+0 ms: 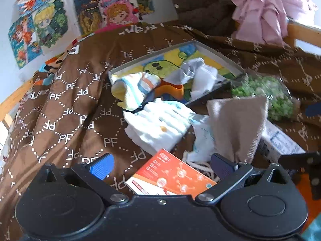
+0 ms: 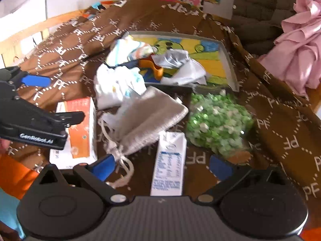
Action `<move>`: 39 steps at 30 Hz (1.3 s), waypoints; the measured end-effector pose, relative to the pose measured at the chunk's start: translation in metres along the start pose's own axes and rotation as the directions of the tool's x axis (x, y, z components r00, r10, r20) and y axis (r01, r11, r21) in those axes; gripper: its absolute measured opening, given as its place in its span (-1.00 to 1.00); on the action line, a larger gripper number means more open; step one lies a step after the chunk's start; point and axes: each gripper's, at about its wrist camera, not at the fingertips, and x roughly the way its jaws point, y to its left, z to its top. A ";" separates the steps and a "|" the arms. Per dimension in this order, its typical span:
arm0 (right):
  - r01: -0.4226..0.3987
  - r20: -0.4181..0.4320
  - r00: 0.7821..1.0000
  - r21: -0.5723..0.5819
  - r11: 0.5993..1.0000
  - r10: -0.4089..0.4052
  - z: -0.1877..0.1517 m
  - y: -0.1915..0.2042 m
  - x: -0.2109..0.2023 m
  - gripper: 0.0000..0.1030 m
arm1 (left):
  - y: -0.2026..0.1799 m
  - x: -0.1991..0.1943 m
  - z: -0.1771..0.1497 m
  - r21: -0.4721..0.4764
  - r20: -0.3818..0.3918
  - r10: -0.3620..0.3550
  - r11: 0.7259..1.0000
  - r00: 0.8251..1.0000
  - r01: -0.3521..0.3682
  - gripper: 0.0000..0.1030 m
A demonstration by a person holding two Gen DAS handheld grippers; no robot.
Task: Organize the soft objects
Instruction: 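Grasp the white wipes packet with left tool while right tool grasps the beige cloth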
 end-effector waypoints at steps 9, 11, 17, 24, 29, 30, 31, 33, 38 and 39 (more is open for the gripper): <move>-0.014 0.088 0.996 0.035 0.999 0.011 0.010 -0.010 0.009 0.99 | 0.013 0.013 0.004 -0.057 0.053 0.008 0.998 0.999 -0.005 0.98; -0.019 0.105 0.994 0.037 0.999 0.015 0.012 -0.011 0.010 0.99 | 0.016 0.017 0.003 -0.067 0.056 0.009 0.998 0.998 -0.005 0.98; -0.015 0.125 0.992 0.036 0.999 0.011 0.016 -0.012 0.017 0.95 | 0.026 0.025 0.001 -0.131 0.041 0.018 0.991 0.999 -0.013 0.98; -0.024 0.117 0.993 0.022 0.999 0.021 0.015 -0.010 0.029 0.80 | 0.032 0.034 -0.001 -0.179 0.029 -0.006 0.984 1.000 0.012 0.98; -0.062 0.123 0.990 -0.012 0.998 0.063 0.014 -0.004 0.034 0.67 | 0.039 0.043 -0.002 -0.247 0.031 -0.107 0.962 0.994 0.112 0.98; -0.063 0.119 0.991 -0.019 0.998 0.065 0.013 -0.002 0.036 0.65 | 0.041 0.046 -0.001 -0.265 0.037 -0.125 0.955 0.991 0.131 0.98; -0.061 0.115 0.991 -0.027 0.998 0.064 0.013 0.000 0.038 0.64 | 0.042 0.047 0.000 -0.279 0.043 -0.142 0.949 0.989 0.148 0.98; -0.051 0.108 0.993 -0.036 0.998 0.055 0.012 0.002 0.042 0.56 | 0.044 0.052 0.002 -0.298 0.056 -0.176 0.937 0.983 0.185 0.97; -0.034 0.110 0.993 -0.009 0.999 0.035 0.015 0.005 0.042 0.26 | 0.053 0.066 0.008 -0.359 0.075 -0.278 0.889 0.958 0.286 0.90; -0.033 0.121 0.992 -0.012 0.999 0.034 0.016 0.005 0.039 0.18 | 0.055 0.069 0.009 -0.384 0.077 -0.302 0.871 0.950 0.308 0.89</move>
